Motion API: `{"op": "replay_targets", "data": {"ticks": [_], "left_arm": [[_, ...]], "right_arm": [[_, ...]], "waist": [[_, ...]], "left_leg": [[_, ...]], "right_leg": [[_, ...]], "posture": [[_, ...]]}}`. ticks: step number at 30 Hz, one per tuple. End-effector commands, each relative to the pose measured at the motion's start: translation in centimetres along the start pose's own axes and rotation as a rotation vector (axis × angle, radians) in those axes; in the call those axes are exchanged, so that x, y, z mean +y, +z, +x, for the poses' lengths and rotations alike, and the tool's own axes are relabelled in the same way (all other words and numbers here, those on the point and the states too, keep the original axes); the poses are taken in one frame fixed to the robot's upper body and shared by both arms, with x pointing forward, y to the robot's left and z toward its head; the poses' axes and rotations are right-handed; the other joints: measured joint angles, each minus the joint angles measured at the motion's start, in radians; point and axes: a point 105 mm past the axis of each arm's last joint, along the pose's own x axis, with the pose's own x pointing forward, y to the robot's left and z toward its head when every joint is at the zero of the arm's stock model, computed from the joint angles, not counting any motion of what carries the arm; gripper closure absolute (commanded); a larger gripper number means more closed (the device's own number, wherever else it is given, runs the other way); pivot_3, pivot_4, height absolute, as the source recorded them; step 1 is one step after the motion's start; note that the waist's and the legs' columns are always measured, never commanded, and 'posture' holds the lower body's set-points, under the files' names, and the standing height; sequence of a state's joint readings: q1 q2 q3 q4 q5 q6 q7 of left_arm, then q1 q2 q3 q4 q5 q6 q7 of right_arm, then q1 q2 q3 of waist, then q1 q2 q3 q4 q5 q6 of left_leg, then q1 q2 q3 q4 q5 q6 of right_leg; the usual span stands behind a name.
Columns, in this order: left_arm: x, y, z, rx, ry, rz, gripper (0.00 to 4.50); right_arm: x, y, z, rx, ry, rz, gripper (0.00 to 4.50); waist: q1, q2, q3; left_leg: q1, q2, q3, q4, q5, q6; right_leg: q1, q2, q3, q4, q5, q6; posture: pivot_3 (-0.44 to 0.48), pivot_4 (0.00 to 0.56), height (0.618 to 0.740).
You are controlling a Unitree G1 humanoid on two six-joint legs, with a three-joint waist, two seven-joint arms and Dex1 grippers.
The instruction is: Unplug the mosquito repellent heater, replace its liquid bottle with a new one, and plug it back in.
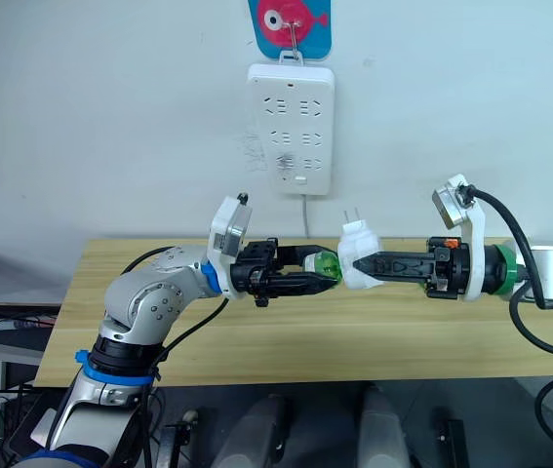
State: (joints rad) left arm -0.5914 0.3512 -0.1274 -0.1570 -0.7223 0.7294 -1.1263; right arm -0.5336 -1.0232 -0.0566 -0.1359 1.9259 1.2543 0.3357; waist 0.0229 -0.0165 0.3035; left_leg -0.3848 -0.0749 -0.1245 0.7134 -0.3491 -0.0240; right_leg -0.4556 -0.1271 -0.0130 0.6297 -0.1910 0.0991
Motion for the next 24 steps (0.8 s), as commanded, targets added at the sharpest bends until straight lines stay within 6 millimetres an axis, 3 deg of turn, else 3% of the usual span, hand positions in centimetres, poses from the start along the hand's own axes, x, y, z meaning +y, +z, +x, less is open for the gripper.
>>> {"op": "replay_targets", "data": {"ticks": [1, 2, 24], "left_arm": [[-0.9, -0.1, 1.2, -0.001, -0.064, 0.016, 2.26], [-0.8, -0.1, 1.1, 0.0, -0.06, 0.016, 2.26], [0.4, 0.3, 0.5, -0.035, 0.016, 0.032, 2.26]], "right_arm": [[2.2, -0.8, 0.6, 0.043, 0.125, -0.026, 0.17], [2.2, -0.9, 0.5, 0.049, 0.121, -0.025, 0.01], [3.0, -3.8, 1.2, 0.205, 0.131, -0.023, 0.01]], "waist": [[0.001, 0.0, 0.0], [0.0, 0.0, 0.0], [0.001, 0.0, 0.0]], "left_leg": [[0.0, 0.0, 0.0, 0.0, 0.0, 0.0], [0.0, 0.0, 0.0, 0.0, 0.0, 0.0], [0.0, 0.0, 0.0, 0.0, 0.0, 0.0]], "right_leg": [[0.0, 0.0, 0.0, 0.0, 0.0, 0.0], [0.0, 0.0, 0.0, 0.0, 0.0, 0.0], [0.0, 0.0, 0.0, 0.0, 0.0, 0.0]], "posture": [[0.033, 0.298, 0.74], [0.033, 0.298, 0.74], [0.057, 0.283, 0.74]]}}
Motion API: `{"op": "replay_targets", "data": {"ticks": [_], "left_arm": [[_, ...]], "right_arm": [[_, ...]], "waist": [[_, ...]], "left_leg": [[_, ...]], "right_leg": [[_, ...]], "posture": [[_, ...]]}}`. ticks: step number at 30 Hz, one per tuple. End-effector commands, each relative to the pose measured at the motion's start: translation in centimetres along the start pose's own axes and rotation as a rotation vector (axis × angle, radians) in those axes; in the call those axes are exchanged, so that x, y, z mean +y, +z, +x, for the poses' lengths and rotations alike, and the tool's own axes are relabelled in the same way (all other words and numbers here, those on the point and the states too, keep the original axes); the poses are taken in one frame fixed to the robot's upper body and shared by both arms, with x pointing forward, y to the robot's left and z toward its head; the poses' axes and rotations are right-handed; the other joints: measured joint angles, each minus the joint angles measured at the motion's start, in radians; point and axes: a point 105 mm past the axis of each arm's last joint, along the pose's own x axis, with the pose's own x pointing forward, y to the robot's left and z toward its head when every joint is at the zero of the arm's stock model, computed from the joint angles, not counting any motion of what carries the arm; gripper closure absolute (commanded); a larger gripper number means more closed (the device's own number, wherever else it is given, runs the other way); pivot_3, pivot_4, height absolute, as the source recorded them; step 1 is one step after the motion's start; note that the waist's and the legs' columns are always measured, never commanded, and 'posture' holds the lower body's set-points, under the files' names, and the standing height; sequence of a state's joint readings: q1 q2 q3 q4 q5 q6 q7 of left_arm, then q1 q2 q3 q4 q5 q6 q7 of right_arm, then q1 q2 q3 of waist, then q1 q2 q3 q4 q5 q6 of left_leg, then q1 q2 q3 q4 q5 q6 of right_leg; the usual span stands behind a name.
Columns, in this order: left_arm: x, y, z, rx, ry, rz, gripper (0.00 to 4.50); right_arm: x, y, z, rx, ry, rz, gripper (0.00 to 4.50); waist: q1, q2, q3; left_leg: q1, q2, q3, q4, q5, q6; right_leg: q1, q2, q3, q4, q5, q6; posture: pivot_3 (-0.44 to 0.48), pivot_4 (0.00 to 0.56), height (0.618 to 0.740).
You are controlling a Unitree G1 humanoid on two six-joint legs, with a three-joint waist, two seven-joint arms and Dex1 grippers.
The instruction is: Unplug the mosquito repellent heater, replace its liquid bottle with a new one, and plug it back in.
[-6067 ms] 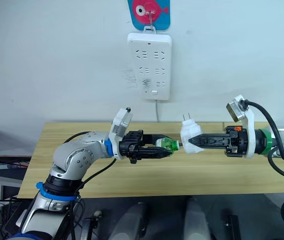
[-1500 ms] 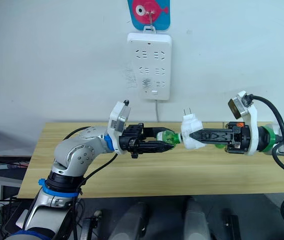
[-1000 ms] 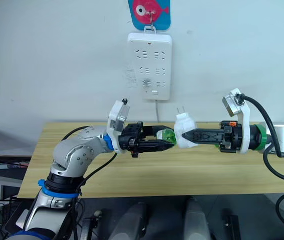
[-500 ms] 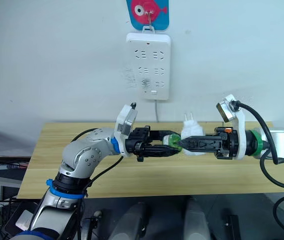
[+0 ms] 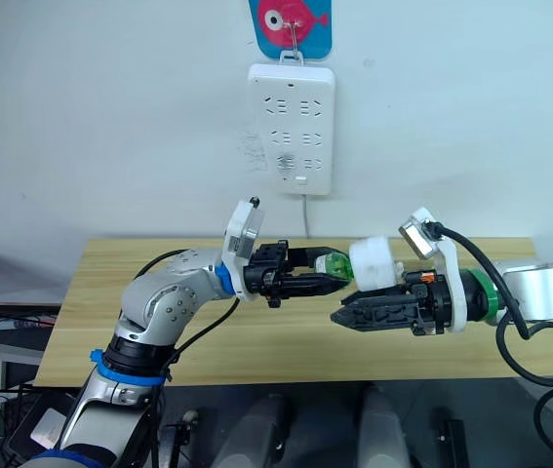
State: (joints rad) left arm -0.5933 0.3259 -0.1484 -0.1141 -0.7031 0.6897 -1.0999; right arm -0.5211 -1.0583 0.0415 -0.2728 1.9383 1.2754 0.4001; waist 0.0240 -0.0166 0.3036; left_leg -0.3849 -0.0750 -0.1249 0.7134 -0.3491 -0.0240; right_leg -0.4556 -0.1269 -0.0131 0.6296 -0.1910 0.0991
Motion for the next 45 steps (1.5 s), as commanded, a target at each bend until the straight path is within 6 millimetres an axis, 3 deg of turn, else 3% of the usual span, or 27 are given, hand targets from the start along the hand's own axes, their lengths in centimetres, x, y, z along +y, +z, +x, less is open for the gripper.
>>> {"op": "replay_targets", "data": {"ticks": [1, 3, 6, 9, 15, 19, 20, 25, 28, 32, 36, 45], "left_arm": [[-0.4, 0.8, 0.0, -0.023, -0.012, 0.039, 2.26], [-0.3, 0.7, -0.1, -0.022, -0.01, 0.04, 2.26], [-0.3, 1.0, -0.3, -0.02, -0.011, 0.045, 2.26], [-0.8, 1.0, -0.4, -0.01, -0.03, 0.042, 2.26], [-1.7, 0.9, -0.9, 0.017, -0.064, 0.024, 2.26], [-2.0, 1.1, -0.9, 0.026, -0.076, 0.02, 2.26], [-2.0, 1.1, -0.9, 0.027, -0.079, 0.018, 2.26], [-2.3, 1.1, -1.0, 0.036, -0.089, 0.007, 2.26], [-2.2, 1.1, -1.0, 0.033, -0.077, 0.002, 2.26], [-1.2, 1.3, -0.9, 0.011, -0.03, 0.013, 2.26], [-0.8, 1.4, -0.8, 0.002, -0.008, 0.017, 2.26], [-0.7, 0.6, -0.7, 0.023, -0.005, 0.028, 2.26]], "right_arm": [[1.3, -0.6, -0.3, 0.026, 0.037, -0.012, 0.01], [1.2, -1.3, -0.7, 0.048, 0.012, -0.001, 0.01], [-0.5, -2.2, -2.5, 0.065, -0.125, 0.006, 0.01], [-3.3, -1.9, -4.4, 0.018, -0.288, -0.02, 0.6], [-6.6, -0.3, -6.3, -0.067, -0.423, -0.088, 2.8], [-7.6, 0.8, -6.3, -0.097, -0.435, -0.122, 4.27], [-7.8, 1.4, -6.1, -0.122, -0.433, -0.131, 4.44], [-7.9, 3.6, -4.7, -0.209, -0.367, -0.124, 4.44], [-6.2, 3.2, -3.2, -0.182, -0.237, -0.082, 4.44], [-3.6, 1.2, -1.9, -0.098, -0.098, -0.065, 4.44], [-2.5, 0.3, -1.3, -0.09, -0.059, -0.052, 4.44], [0.7, 2.5, 0.0, -0.136, 0.035, -0.074, 4.44]], "waist": [[0.001, 0.0, 0.0], [0.001, 0.0, 0.0], [0.002, 0.0, 0.0], [0.001, 0.0, -0.001], [-0.001, 0.0, -0.001], [-0.001, 0.0, -0.001], [-0.001, 0.0, -0.001], [-0.002, 0.0, -0.001], [0.001, 0.0, -0.001], [0.002, 0.0, -0.001], [0.0, 0.0, -0.001], [-0.002, 0.0, -0.001]], "left_leg": [[0.0, 0.0, 0.0, 0.0, 0.0, 0.0], [0.0, 0.0, 0.0, 0.0, 0.0, 0.0], [0.0, 0.0, 0.0, 0.0, 0.0, 0.0], [0.0, 0.0, 0.001, 0.0, 0.0, 0.0], [0.001, 0.0, 0.002, 0.0, 0.0, 0.0], [0.0, 0.0, 0.001, 0.0, 0.0, 0.0], [0.0, 0.0, 0.001, 0.0, 0.0, 0.0], [0.001, 0.0, 0.001, 0.0, 0.0, 0.0], [0.0, 0.0, 0.0, 0.0, 0.0, 0.0], [-0.001, -0.001, -0.002, 0.0, 0.0, 0.0], [0.0, 0.0, -0.001, 0.0, 0.0, 0.0], [0.0, 0.0, 0.0, 0.0, 0.0, 0.0]], "right_leg": [[0.0, 0.0, 0.0, 0.0, 0.0, 0.0], [0.0, 0.0, 0.0, 0.0, 0.0, 0.0], [0.0, 0.0, 0.0, 0.0, 0.0, 0.0], [0.0, 0.0, 0.0, 0.001, 0.0, 0.0], [0.0, 0.0, 0.001, 0.001, 0.0, 0.0], [0.0, 0.0, 0.001, 0.001, 0.0, 0.0], [0.0, 0.0, 0.001, 0.0, 0.0, 0.0], [-0.001, 0.0, 0.001, 0.0, 0.0, 0.0], [-0.001, 0.0, 0.0, 0.0, 0.0, 0.0], [-0.001, 0.0, 0.0, 0.0, 0.0, 0.0], [0.0, 0.0, 0.0, 0.001, 0.0, 0.0], [0.0, 0.0, 0.0, 0.001, 0.0, 0.0]], "posture": [[0.057, 0.283, 0.74], [0.058, 0.277, 0.74], [0.058, 0.277, 0.74], [0.051, 0.265, 0.74], [0.051, 0.261, 0.74], [0.054, 0.26, 0.74], [0.054, 0.26, 0.74], [0.052, 0.261, 0.74], [0.054, 0.267, 0.74], [0.055, 0.275, 0.74], [0.055, 0.277, 0.74], [0.043, 0.283, 0.74]]}}
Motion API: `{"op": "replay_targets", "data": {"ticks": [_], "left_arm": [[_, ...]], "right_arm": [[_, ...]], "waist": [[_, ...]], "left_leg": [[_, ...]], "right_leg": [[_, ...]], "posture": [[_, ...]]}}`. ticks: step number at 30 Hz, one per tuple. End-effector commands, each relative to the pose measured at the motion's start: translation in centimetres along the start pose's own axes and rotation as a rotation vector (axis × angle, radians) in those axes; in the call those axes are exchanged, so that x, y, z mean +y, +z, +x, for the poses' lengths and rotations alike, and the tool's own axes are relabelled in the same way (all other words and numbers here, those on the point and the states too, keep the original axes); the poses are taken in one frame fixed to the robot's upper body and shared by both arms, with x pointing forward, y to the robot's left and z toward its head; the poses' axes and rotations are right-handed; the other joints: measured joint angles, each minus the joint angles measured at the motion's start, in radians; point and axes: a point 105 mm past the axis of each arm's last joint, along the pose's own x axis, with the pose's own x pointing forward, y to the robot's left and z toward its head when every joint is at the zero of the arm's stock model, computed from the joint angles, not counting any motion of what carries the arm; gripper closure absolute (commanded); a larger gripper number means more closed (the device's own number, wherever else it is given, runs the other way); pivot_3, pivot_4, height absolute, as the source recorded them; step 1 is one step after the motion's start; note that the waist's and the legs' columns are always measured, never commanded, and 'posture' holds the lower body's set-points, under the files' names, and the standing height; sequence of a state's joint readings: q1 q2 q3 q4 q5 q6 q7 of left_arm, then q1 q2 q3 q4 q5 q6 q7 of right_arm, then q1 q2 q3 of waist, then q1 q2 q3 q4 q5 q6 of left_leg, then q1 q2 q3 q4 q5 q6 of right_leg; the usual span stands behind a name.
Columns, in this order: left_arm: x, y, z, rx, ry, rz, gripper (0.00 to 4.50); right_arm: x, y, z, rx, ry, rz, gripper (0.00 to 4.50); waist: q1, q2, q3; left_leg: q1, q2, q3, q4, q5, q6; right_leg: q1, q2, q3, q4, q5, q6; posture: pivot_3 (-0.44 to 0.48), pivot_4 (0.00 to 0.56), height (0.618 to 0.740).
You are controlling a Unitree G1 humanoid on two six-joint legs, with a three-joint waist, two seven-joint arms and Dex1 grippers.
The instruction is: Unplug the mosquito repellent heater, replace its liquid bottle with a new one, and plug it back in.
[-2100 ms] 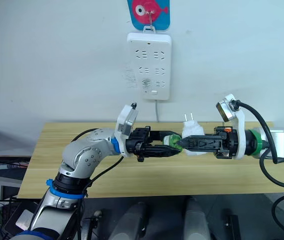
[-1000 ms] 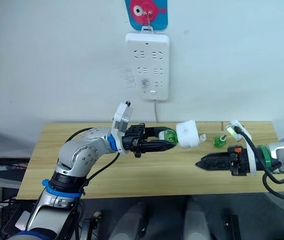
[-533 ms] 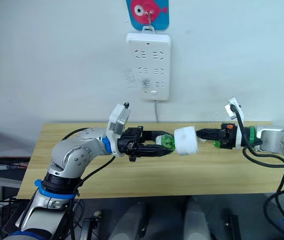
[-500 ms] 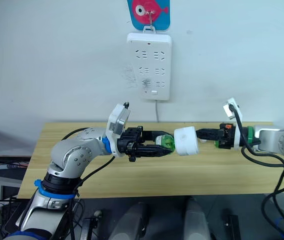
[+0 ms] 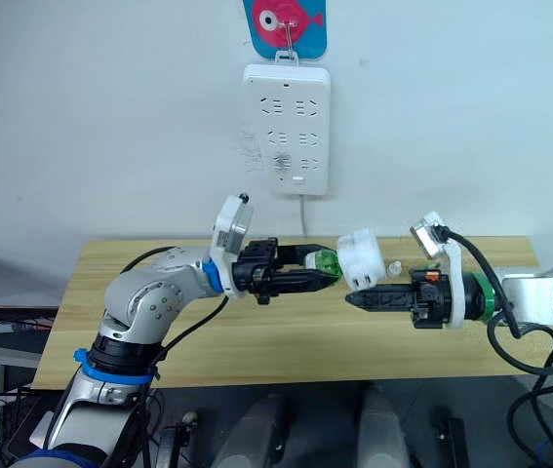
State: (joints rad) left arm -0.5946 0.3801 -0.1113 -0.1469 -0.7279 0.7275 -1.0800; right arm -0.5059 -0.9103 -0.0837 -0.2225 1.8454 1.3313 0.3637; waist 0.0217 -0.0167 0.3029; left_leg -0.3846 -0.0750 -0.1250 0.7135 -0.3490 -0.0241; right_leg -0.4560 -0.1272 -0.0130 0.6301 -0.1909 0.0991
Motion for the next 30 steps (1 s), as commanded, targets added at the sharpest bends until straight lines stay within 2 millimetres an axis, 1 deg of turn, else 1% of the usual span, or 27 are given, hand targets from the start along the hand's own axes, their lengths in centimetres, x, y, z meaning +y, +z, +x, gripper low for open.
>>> {"op": "replay_targets", "data": {"ticks": [1, 6, 11, 14, 16, 18, 20, 22, 25, 30], "left_arm": [[-0.8, -0.2, 0.6, 0.006, -0.052, 0.018, 2.26], [-0.8, -0.3, 0.5, 0.013, -0.056, 0.021, 2.26], [-1.0, -0.5, 0.3, 0.02, -0.06, 0.013, 2.26], [-1.4, -0.6, 0.3, 0.024, -0.08, 0.002, 2.26], [-1.6, -0.6, 0.3, 0.027, -0.095, -0.003, 2.26], [-1.6, -0.6, 0.3, 0.029, -0.101, -0.003, 2.26], [-1.6, -0.6, 0.2, 0.03, -0.102, -0.003, 2.26], [-1.6, -0.6, 0.3, 0.029, -0.103, -0.003, 2.26], [-1.3, -0.4, 0.2, 0.024, -0.084, 0.002, 2.26], [-0.7, -0.7, 0.1, 0.025, -0.032, 0.015, 2.26]], "right_arm": [[2.2, 1.7, 0.5, -0.031, 0.066, -0.059, 4.44], [2.6, 3.2, 0.8, -0.043, 0.076, -0.086, 4.44], [2.2, 5.5, 0.3, -0.107, 0.045, -0.095, 4.44], [1.0, 6.8, 0.2, -0.156, -0.009, -0.09, 4.44], [-0.8, 7.1, 0.2, -0.185, -0.088, -0.076, 4.44], [-2.9, 6.5, 0.2, -0.179, -0.176, -0.072, 4.44], [-5.0, 5.3, 0.0, -0.155, -0.255, -0.045, 4.44], [-5.9, 4.0, -0.1, -0.125, -0.276, -0.025, 4.44], [-5.7, 2.0, -0.1, -0.068, -0.249, 0.003, 4.44], [-3.7, 0.6, 0.3, -0.024, -0.14, 0.017, 4.44]], "waist": [[0.0, 0.0, 0.0], [0.001, 0.0, 0.0], [0.0, 0.0, 0.0], [-0.001, 0.0, 0.0], [-0.001, 0.0, 0.0], [-0.001, 0.0, 0.0], [0.0, 0.0, 0.0], [0.0, 0.0, 0.0], [-0.001, 0.0, 0.0], [-0.001, 0.0, 0.0]], "left_leg": [[0.0, 0.0, 0.0, 0.0, 0.0, 0.0], [0.0, 0.0, -0.001, 0.0, 0.0, 0.0], [0.0, 0.0, 0.0, 0.0, 0.0, 0.0], [-0.001, 0.0, 0.0, 0.0, 0.0, 0.0], [-0.001, 0.0, 0.0, 0.0, 0.0, 0.0], [-0.001, 0.0, 0.0, 0.0, 0.0, 0.0], [-0.001, 0.0, 0.0, 0.0, 0.0, 0.0], [-0.001, 0.0, -0.001, 0.0, 0.0, 0.0], [-0.001, 0.0, -0.001, 0.0, 0.0, 0.0], [-0.001, 0.0, -0.001, 0.0, 0.0, 0.0]], "right_leg": [[0.0, 0.0, 0.0, 0.0, 0.0, 0.0], [0.0, 0.0, -0.001, 0.0, 0.0, 0.0], [0.0, 0.0, 0.0, 0.0, 0.0, 0.0], [0.0, 0.0, 0.0, 0.0, 0.0, 0.0], [0.0, 0.0, 0.0, 0.0, 0.0, 0.0], [0.0, 0.0, 0.0, 0.0, 0.0, 0.0], [0.0, 0.0, 0.0, 0.0, 0.0, 0.0], [0.0, 0.0, -0.001, 0.0, 0.0, 0.0], [0.0, 0.0, 0.0, 0.0, 0.0, 0.0], [0.0, 0.0, 0.0, 0.0, 0.0, 0.0]], "posture": [[0.043, 0.283, 0.74], [0.046, 0.29, 0.74], [0.046, 0.292, 0.74], [0.046, 0.292, 0.74], [0.046, 0.292, 0.74], [0.039, 0.294, 0.74], [0.039, 0.295, 0.74], [0.046, 0.296, 0.74], [0.052, 0.302, 0.74], [0.059, 0.302, 0.74]]}}
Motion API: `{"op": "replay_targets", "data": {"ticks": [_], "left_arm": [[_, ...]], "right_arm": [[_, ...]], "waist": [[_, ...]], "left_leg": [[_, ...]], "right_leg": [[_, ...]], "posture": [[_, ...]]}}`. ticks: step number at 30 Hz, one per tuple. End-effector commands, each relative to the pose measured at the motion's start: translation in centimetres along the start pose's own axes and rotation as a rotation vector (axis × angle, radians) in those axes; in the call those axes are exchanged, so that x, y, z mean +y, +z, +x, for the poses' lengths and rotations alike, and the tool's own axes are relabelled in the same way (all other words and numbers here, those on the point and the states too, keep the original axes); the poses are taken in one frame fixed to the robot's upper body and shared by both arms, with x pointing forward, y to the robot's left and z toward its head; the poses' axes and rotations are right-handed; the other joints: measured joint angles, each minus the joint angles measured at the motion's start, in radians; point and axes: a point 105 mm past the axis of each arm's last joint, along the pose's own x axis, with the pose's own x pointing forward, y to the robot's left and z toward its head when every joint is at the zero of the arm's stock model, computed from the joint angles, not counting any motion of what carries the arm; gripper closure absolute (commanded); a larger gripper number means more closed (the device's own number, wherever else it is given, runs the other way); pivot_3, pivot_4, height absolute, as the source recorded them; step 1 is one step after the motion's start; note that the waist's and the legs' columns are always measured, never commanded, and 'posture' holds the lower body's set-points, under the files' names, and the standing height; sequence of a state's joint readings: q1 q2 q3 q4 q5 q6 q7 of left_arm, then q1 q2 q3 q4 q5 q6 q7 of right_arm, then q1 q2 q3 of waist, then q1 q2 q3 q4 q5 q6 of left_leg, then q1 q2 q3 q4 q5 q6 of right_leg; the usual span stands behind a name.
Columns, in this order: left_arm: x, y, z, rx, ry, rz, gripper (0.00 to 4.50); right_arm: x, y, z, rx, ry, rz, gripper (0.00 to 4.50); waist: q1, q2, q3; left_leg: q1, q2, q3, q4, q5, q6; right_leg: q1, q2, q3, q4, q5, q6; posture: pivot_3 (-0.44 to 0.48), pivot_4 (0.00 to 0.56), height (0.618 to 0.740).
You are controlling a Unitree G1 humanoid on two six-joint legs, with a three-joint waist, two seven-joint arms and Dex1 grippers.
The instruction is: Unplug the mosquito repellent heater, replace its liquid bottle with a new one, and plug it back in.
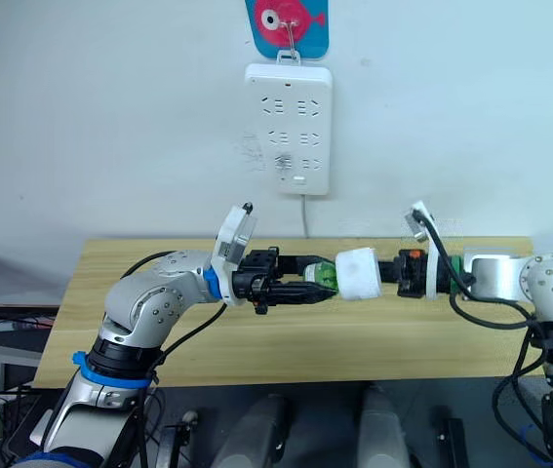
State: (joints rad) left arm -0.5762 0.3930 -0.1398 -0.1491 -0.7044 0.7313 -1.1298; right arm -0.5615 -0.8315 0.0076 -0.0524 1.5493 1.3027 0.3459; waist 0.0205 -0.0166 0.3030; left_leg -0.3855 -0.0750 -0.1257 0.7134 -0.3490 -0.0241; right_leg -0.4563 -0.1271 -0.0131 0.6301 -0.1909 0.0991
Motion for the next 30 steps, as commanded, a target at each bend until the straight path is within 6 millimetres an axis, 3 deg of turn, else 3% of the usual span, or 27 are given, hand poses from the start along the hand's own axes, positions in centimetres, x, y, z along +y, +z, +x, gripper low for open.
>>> {"op": "replay_targets", "data": {"ticks": [1, 5, 9, 30], "left_arm": [[-0.1, 0.5, 0.1, -0.02, 0.016, 0.036, 2.26], [0.3, 0.3, 0.1, -0.011, 0.049, 0.046, 2.26], [0.6, -0.4, 0.0, 0.02, 0.069, 0.051, 2.26], [-1.0, -1.3, 0.1, 0.065, -0.021, 0.037, 2.26]], "right_arm": [[3.1, -0.1, -0.5, 0.005, 0.129, -0.051, 4.44], [4.6, -1.7, -0.5, 0.044, 0.196, -0.032, 4.44], [5.9, -2.0, -0.7, 0.044, 0.244, -0.008, 4.44], [7.4, 1.4, -0.5, -0.025, 0.276, -0.07, 4.44]], "waist": [[0.0, 0.0, 0.0], [0.002, 0.0, 0.0], [0.002, 0.0, 0.0], [0.002, 0.0, 0.0]], "left_leg": [[0.0, 0.0, 0.0, 0.0, 0.0, 0.0], [0.0, 0.0, -0.001, 0.0, 0.0, 0.0], [0.0, 0.0, -0.002, 0.0, 0.0, 0.0], [0.0, 0.0, -0.002, 0.0, 0.0, 0.0]], "right_leg": [[0.0, 0.0, 0.0, 0.0, 0.0, 0.0], [0.0, 0.0, 0.0, 0.0, 0.0, 0.0], [0.0, 0.0, 0.0, 0.0, 0.0, 0.0], [0.0, 0.0, 0.0, -0.001, 0.0, 0.0]], "posture": [[0.059, 0.301, 0.74], [0.065, 0.299, 0.74], [0.063, 0.294, 0.74], [0.06, 0.273, 0.74]]}}
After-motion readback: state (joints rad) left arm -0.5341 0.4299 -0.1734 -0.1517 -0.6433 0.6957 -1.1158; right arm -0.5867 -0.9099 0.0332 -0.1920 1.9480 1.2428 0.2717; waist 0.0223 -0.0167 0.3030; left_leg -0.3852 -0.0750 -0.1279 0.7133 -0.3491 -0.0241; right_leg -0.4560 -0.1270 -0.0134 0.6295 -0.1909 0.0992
